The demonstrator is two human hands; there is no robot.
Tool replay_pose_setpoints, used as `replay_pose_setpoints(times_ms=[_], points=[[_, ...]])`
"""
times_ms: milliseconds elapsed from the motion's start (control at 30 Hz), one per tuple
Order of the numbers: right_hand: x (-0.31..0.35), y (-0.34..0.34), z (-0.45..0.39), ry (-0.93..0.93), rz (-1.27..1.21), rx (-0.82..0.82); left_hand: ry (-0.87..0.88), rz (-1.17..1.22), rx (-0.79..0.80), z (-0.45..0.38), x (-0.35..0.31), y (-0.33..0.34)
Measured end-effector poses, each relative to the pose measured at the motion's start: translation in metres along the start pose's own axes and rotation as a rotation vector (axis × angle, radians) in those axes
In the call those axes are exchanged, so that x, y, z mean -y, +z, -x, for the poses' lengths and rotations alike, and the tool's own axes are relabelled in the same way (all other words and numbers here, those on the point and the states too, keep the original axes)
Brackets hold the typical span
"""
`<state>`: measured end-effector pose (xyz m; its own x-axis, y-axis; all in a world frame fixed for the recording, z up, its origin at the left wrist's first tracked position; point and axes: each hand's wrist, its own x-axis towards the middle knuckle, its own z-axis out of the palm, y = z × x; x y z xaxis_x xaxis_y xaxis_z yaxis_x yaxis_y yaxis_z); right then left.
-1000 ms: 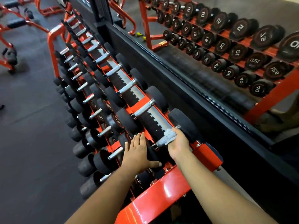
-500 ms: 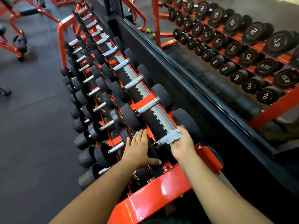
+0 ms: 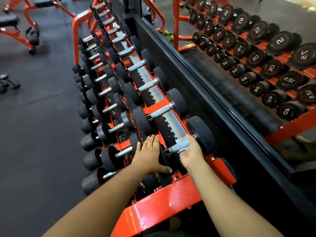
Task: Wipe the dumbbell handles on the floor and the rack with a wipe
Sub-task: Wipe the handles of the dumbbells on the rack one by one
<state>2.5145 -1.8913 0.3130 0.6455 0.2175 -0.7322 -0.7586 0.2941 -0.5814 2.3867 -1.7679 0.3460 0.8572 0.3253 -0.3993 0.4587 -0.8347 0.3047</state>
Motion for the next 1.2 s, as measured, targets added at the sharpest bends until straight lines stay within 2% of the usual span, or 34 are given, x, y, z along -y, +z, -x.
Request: replay_pose_setpoints(times_ms=[133,267,400,600,833,900,967,1067,1100,1200], points=[[-0.008,-0.013,0.011,-0.009,-0.054,0.013,-0.002,0.002,0.009,0.000,-0.001,0.001],[-0.006,0.001,0.008,0.044,0.013,-0.007,-0.008,-0.001,0.007,-0.001,0.000,0.000],[-0.019,-0.006,0.015,0.060,0.055,0.068,-0.007,0.007,0.005,0.000,-0.001,0.001],[-0.021,0.004,0.016,0.132,0.150,0.093,0.001,0.005,0.008,0.001,-0.001,-0.002],[-0.048,-0.031,0.046,-0.003,0.397,0.015,-0.001,0.012,-0.001,0.000,0.000,0.002],[-0.040,-0.034,0.055,-0.112,0.544,0.051,0.001,0.013,-0.005,0.000,0.001,0.002],[-0.024,-0.029,0.059,-0.417,0.834,0.149,-0.002,0.028,-0.005,0.001,-0.001,0.000],[0.002,-0.019,0.038,-0.927,1.264,0.124,0.002,0.026,0.001,0.001,-0.002,-0.001],[0.007,-0.018,0.026,-1.025,1.431,0.142,0.000,0.023,-0.001,0.001,-0.002,-0.001],[-0.007,-0.031,0.001,-1.131,1.906,0.295,-0.002,0.015,-0.011,0.000,-0.001,0.000]])
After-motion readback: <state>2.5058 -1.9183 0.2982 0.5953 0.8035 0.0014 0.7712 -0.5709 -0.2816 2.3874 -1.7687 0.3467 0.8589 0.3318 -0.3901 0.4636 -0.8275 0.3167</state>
